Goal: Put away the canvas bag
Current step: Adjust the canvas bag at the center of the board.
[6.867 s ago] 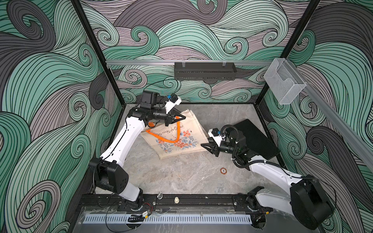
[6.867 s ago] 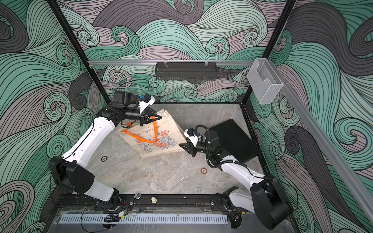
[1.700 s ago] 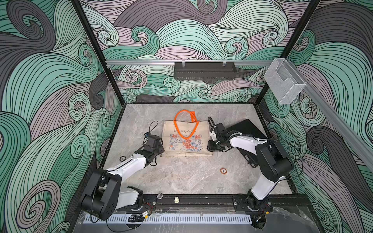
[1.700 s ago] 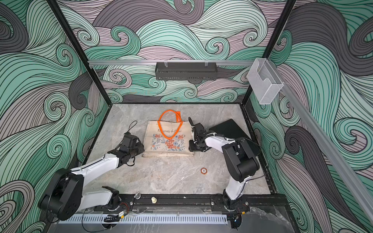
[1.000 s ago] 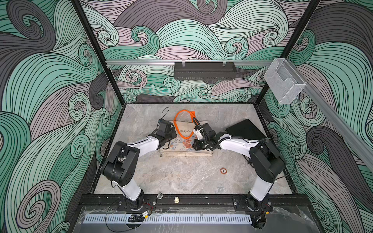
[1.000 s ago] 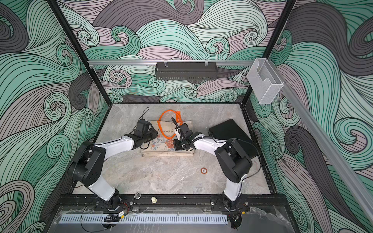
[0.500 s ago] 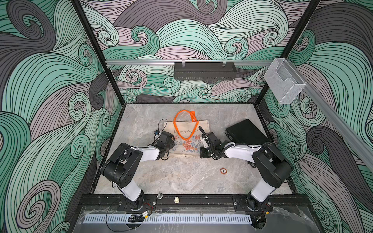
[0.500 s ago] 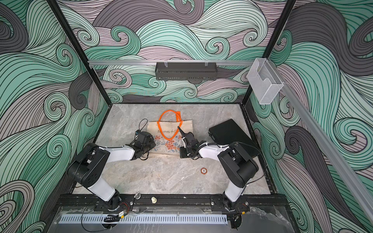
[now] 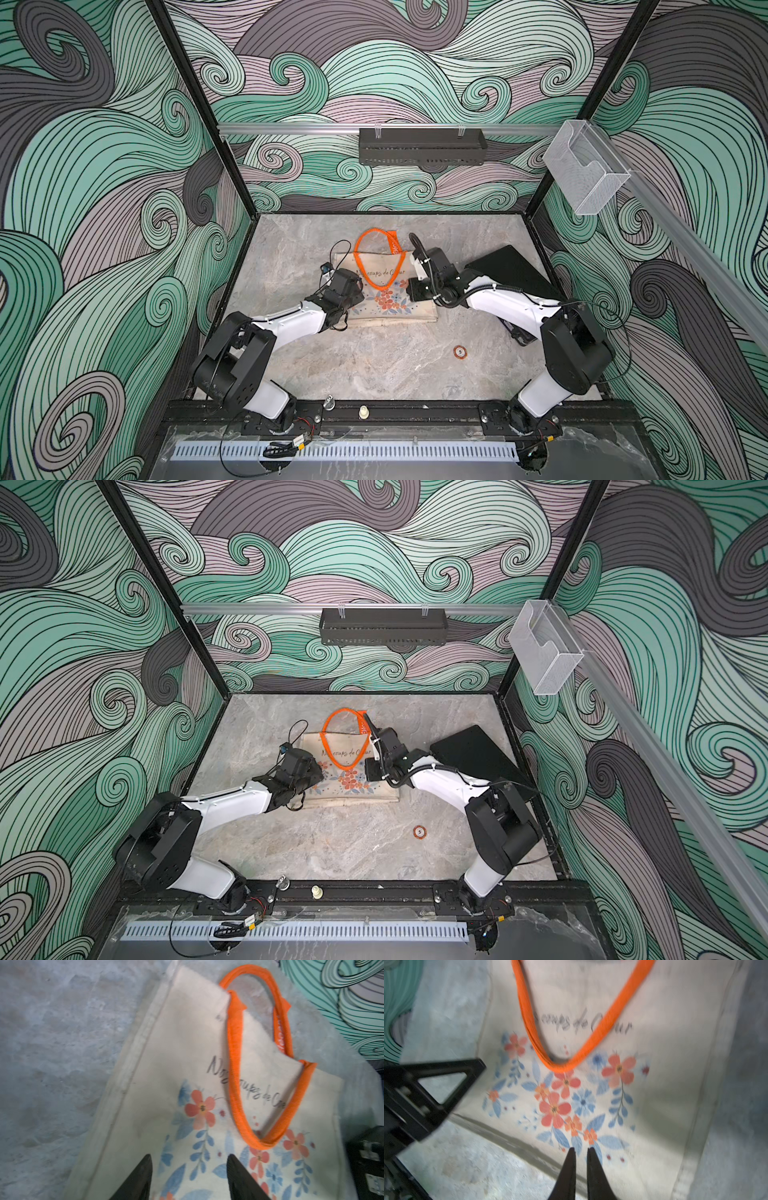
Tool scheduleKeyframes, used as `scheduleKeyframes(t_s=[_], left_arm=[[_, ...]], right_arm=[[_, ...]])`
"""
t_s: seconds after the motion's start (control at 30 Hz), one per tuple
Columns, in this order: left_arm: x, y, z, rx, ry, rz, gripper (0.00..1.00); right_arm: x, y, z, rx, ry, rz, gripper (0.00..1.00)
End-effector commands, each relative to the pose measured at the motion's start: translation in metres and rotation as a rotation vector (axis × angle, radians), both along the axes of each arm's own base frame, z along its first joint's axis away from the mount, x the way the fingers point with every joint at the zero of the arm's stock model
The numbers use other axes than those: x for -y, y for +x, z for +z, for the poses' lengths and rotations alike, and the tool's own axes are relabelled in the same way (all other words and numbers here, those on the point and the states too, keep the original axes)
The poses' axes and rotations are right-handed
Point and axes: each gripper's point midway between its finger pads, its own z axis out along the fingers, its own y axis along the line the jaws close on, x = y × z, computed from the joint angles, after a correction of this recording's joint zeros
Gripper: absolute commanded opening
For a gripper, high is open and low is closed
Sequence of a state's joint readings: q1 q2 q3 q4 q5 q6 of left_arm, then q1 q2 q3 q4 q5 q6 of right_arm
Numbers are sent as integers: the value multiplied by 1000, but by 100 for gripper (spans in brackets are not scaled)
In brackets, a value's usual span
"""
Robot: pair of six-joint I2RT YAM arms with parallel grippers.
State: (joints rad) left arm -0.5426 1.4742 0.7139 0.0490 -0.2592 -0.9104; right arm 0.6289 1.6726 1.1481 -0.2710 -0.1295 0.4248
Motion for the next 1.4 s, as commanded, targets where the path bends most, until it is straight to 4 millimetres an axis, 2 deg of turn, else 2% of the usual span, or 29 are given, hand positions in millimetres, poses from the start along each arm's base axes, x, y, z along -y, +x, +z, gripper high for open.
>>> scheduleKeyframes(t_s=[0.0,0.07,0.13,0.33,0.5,0.77,0.83,0.9,1.0,1.07,1.2,1.27,1.33,1.37], left_arm=[[8,-8,2,-23,-47,-14,41],[14,-14,-5,-45,-116,-5,27],[14,-22,-13,-70,-127,9,19],[-4,-44,-44,-130,-111,67,19],[-23,-63,-66,-169,-66,109,18],[-40,-93,-96,-238,-83,167,18],[-39,-92,-87,-215,-100,164,18],[-40,-91,-82,-207,-93,160,18],[-40,-88,-70,-182,-90,151,19],[-39,-80,-51,-142,-76,134,22],[-32,-52,13,20,-23,63,44],[-26,-33,41,119,11,20,53],[-22,-15,52,151,18,-4,55],[-19,-6,52,152,5,-23,54]], right_arm=[[-1,29,-15,-37,9,-8,9],[-4,46,-22,-49,27,-17,4],[-6,61,-32,-59,20,-14,1],[-2,91,-65,-128,17,-45,4],[24,102,-98,-189,-45,-137,3],[59,111,-109,-199,-79,-235,1],[63,111,-113,-209,-90,-230,1],[56,108,-108,-198,-76,-198,1],[50,104,-88,-146,-84,-170,1],[45,103,-68,-104,-74,-146,4],[34,94,-26,-47,-45,-97,11],[35,77,-24,-81,-40,-84,14],[31,59,-28,-113,-9,-67,14],[29,49,-34,-139,-4,-54,12]])
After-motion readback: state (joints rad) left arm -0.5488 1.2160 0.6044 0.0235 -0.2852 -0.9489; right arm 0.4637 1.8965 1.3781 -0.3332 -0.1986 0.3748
